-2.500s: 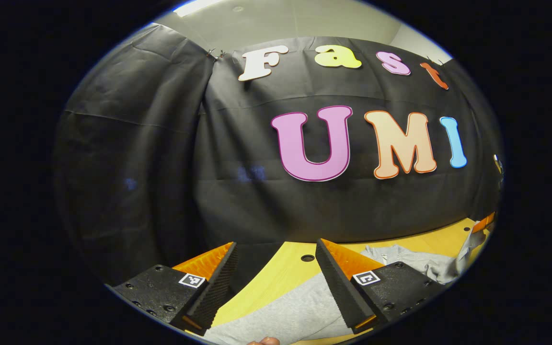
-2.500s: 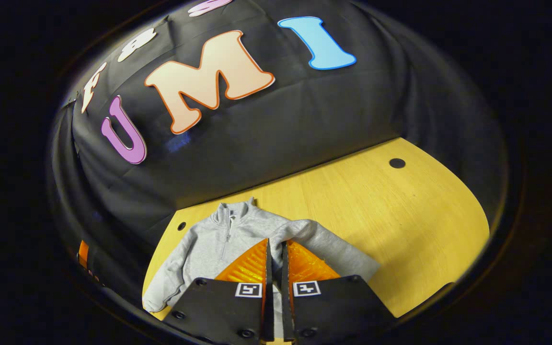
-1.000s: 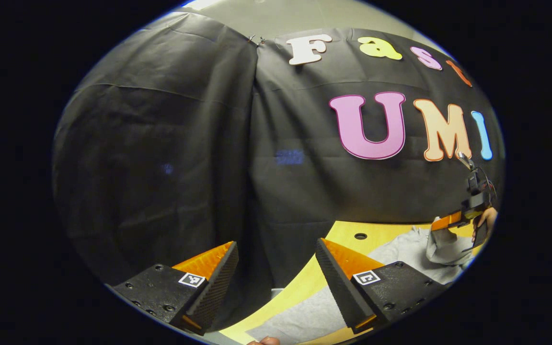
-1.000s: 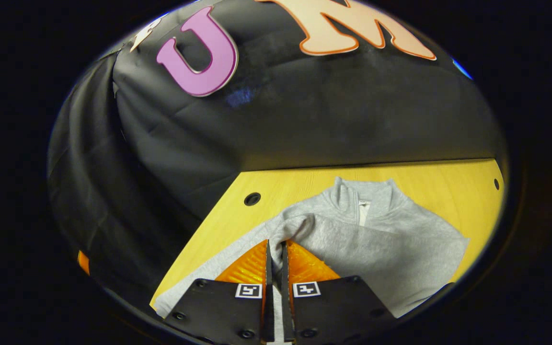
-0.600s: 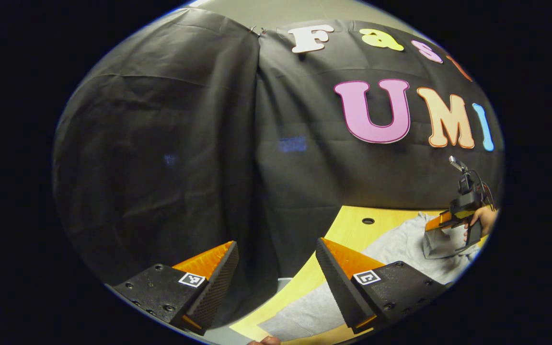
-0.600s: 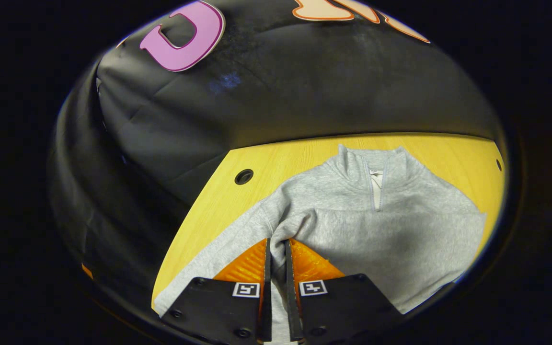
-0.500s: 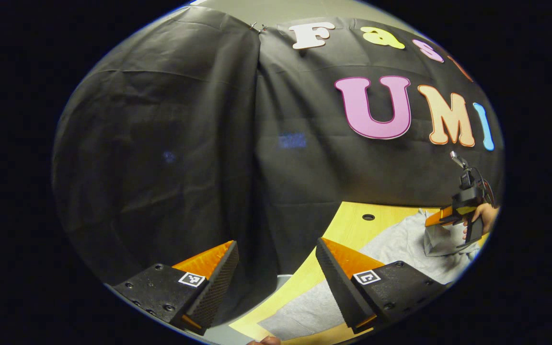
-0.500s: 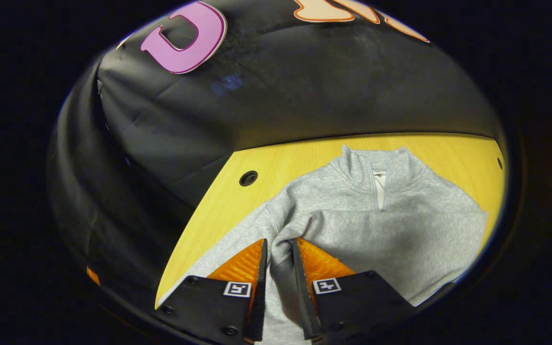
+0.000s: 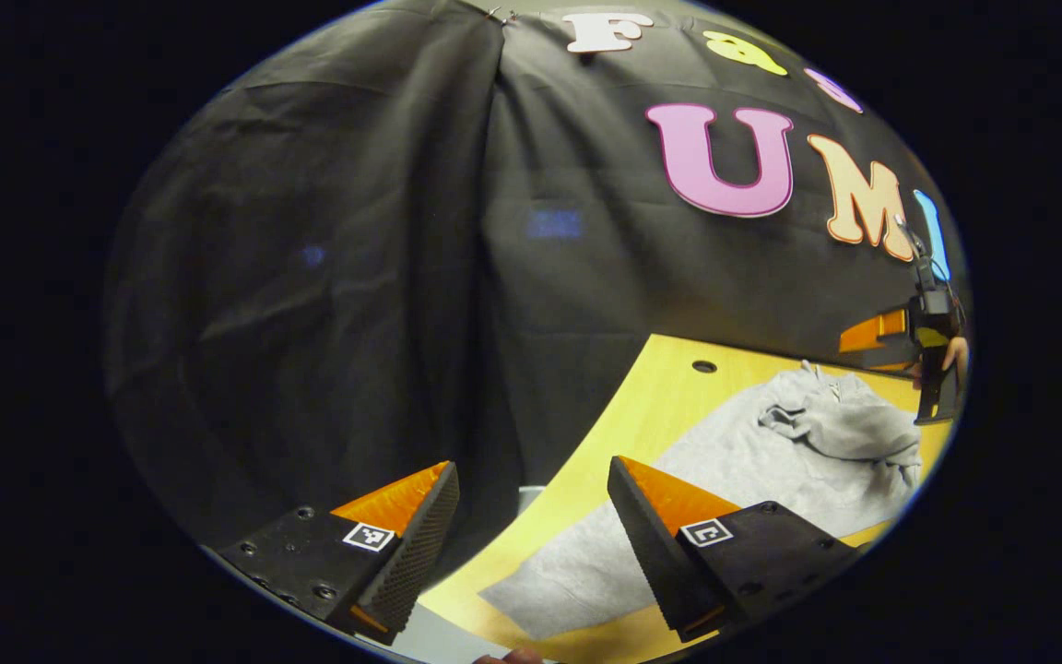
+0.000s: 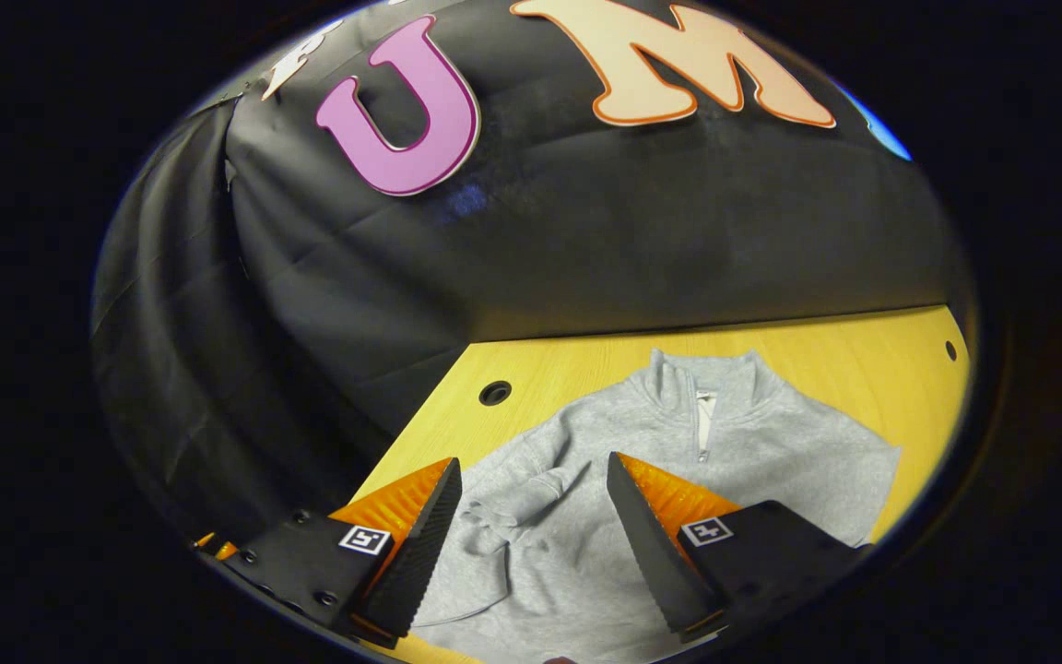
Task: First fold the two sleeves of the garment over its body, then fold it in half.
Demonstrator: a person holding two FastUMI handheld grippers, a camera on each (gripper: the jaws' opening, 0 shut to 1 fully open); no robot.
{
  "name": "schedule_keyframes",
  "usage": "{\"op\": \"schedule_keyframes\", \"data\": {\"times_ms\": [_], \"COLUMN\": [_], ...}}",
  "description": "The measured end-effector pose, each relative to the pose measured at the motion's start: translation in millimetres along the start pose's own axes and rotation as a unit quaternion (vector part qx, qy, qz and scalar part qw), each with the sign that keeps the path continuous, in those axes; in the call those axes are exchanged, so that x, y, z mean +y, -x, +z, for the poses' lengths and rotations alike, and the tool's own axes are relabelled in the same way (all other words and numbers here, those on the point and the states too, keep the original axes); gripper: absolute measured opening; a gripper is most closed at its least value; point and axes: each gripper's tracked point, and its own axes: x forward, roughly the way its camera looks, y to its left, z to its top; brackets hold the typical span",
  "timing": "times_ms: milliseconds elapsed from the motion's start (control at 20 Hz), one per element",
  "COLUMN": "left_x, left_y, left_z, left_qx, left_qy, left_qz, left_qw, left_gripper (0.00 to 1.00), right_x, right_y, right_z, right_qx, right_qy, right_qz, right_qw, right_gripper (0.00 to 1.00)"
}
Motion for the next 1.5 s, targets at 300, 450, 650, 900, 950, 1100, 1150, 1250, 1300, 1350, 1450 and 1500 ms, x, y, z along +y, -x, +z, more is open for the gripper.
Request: {"op": "schedule_keyframes", "data": {"times_ms": [300, 450, 650, 900, 950, 1100, 1150, 1250, 1300, 1350, 1450, 1500], "left_x": [5, 7, 6, 1, -1, 0, -4, -23, -27, -29, -26, -24], "left_y": [-12, -19, -21, -24, -24, -21, -24, -27, -32, -37, -36, -37], "left_z": [-56, -87, -120, -136, -137, -134, -133, -134, -131, -130, -125, -120], "left_qx": [0.072, 0.105, 0.143, 0.155, 0.158, 0.155, 0.156, 0.177, 0.18, 0.191, 0.21, 0.213], "left_qy": [0.034, 0.035, 0.047, 0.036, 0.034, 0.037, 0.039, 0.032, 0.034, 0.038, 0.055, 0.066], "left_qz": [0.007, 0.007, 0.009, 0.021, 0.019, 0.017, 0.011, -0.018, -0.026, -0.023, -0.017, -0.012], "left_qw": [0.997, 0.994, 0.989, 0.987, 0.987, 0.987, 0.987, 0.984, 0.983, 0.981, 0.976, 0.975], "left_gripper": [0.96, 0.95, 0.95, 0.98, 0.98, 0.9, 0.82, 0.61, 0.44, 0.26, 0.03, 0.01], "right_x": [-18, -25, -41, -56, -59, -63, -64, -68, -71, -73, -80, -85], "right_y": [38, 56, 84, 118, 123, 134, 139, 146, 150, 153, 161, 165], "right_z": [16, 23, 33, 26, 24, 22, 22, 18, 16, 15, 16, 14], "right_qx": [-0.047, -0.06, -0.087, -0.106, -0.102, -0.105, -0.107, -0.108, -0.108, -0.109, -0.112, -0.111], "right_qy": [0.01, 0.015, 0.032, 0.067, 0.071, 0.076, 0.076, 0.072, 0.07, 0.067, 0.064, 0.064], "right_qz": [-0.02, -0.025, -0.042, -0.053, -0.054, -0.055, -0.056, -0.057, -0.059, -0.059, -0.062, -0.065], "right_qw": [0.999, 0.998, 0.995, 0.991, 0.991, 0.99, 0.99, 0.99, 0.99, 0.99, 0.99, 0.99], "right_gripper": [0.98, 0.98, 0.98, 0.98, 0.98, 0.98, 0.98, 0.95, 0.95, 0.98, 0.98, 0.98]}}
